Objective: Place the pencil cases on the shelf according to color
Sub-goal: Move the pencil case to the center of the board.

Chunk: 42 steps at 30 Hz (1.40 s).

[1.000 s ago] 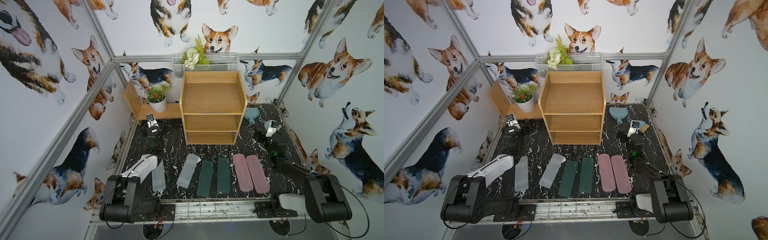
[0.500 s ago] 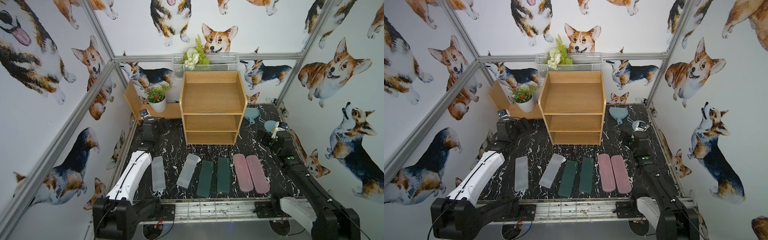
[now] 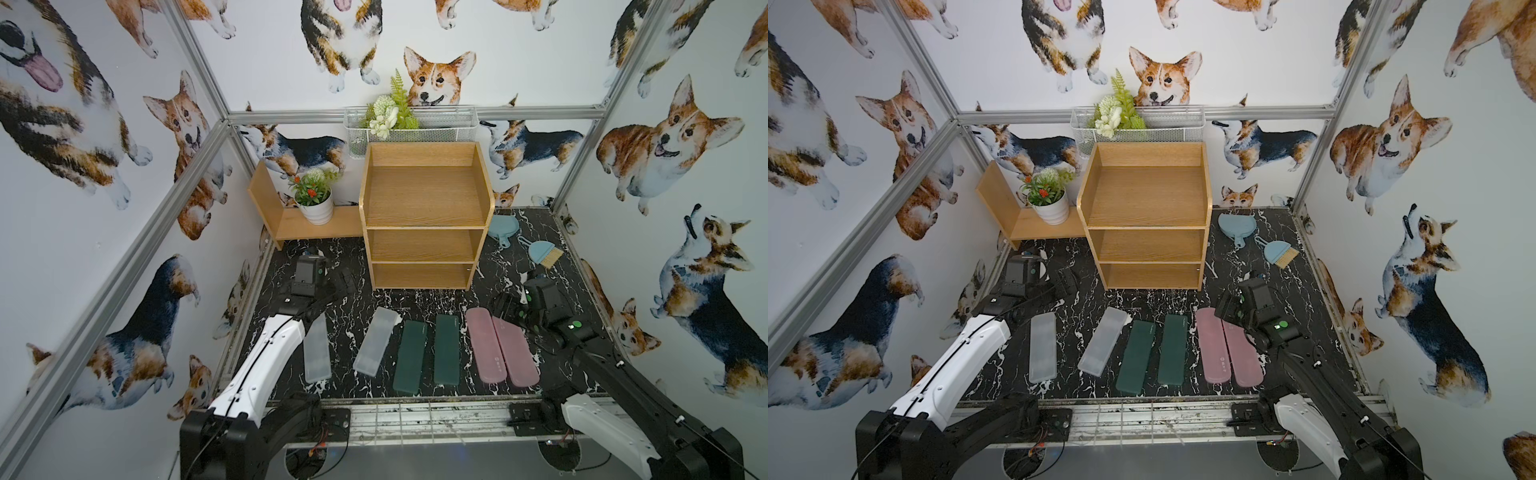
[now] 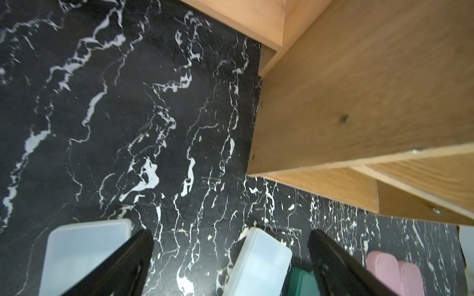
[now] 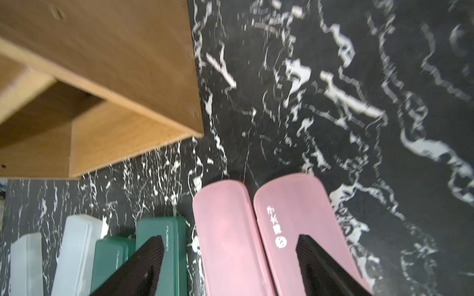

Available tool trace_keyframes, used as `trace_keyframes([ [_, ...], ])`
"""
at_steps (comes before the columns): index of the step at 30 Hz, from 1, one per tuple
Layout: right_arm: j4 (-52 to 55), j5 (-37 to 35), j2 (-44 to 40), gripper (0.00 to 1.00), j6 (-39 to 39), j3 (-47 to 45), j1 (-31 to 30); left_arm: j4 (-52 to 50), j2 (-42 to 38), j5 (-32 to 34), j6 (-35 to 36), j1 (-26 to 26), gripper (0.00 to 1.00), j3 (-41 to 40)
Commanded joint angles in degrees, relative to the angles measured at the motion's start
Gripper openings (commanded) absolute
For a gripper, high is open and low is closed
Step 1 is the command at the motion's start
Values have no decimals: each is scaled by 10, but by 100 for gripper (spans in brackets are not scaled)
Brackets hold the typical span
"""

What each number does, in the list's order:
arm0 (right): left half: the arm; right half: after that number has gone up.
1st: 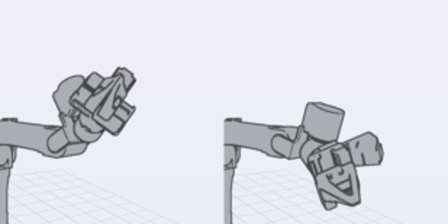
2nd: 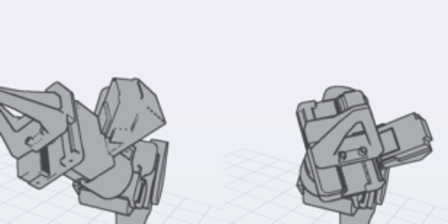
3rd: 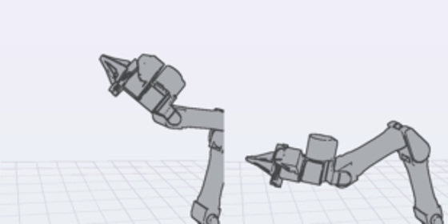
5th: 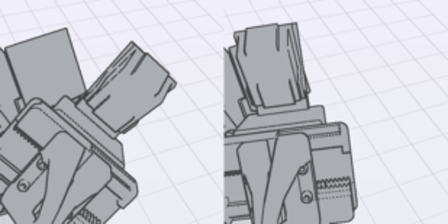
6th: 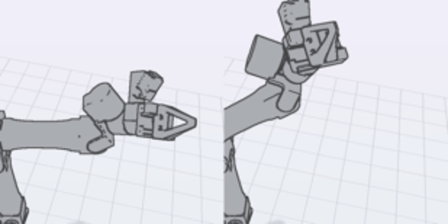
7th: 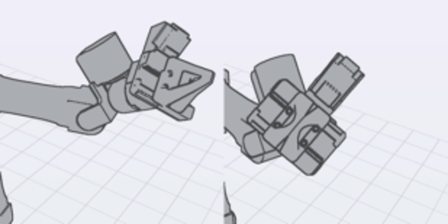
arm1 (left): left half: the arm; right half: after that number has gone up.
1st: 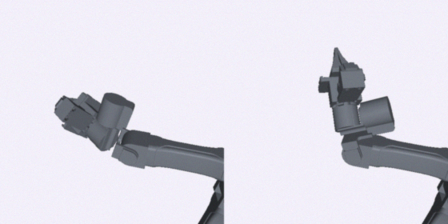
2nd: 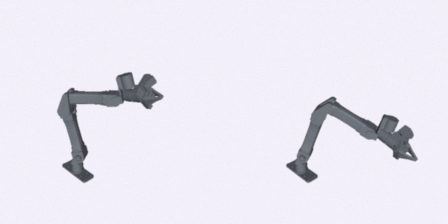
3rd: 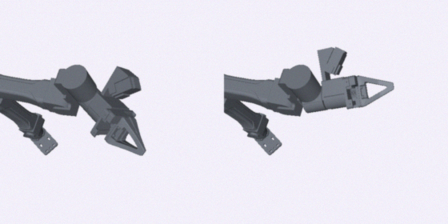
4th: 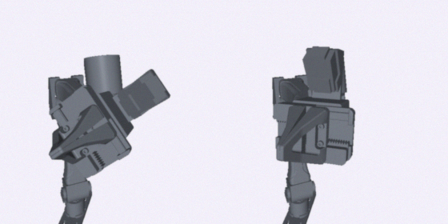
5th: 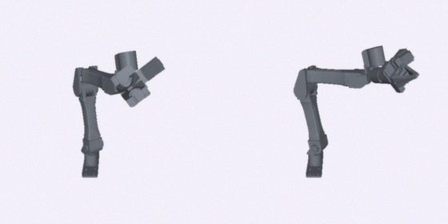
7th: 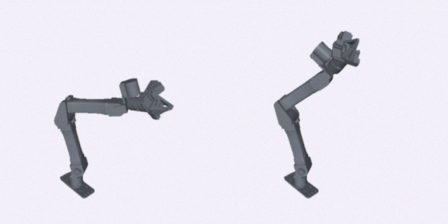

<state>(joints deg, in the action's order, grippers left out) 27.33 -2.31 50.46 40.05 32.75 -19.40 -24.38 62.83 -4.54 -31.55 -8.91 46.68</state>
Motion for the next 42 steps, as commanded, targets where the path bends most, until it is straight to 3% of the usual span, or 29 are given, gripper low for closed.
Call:
trace_keyframes([
  [1, 56, -45, 19, 88, 74, -17, -45, -4, 11, -19, 11, -23, 99, -1],
  [9, 129, -123, 44, 86, 115, 8, -117, -6, 21, -20, 32, -32, 99, 9],
  [17, 72, -74, 99, 85, 146, -13, -190, 24, 12, -47, 32, -33, 99, -22],
  [31, -22, -49, 170, 84, 153, -16, -215, 29, -20, -51, 35, -33, 99, -44],
  [34, 23, -78, 149, 85, 147, 12, -217, 30, -21, -55, 33, -33, 99, -45],
  [39, 165, -185, 86, 87, 141, 86, -212, 34, -21, -63, 37, -33, 99, -45],
  [42, 225, -196, 92, 88, 150, 102, -193, 35, -21, -65, 37, -33, 99, -45],
])
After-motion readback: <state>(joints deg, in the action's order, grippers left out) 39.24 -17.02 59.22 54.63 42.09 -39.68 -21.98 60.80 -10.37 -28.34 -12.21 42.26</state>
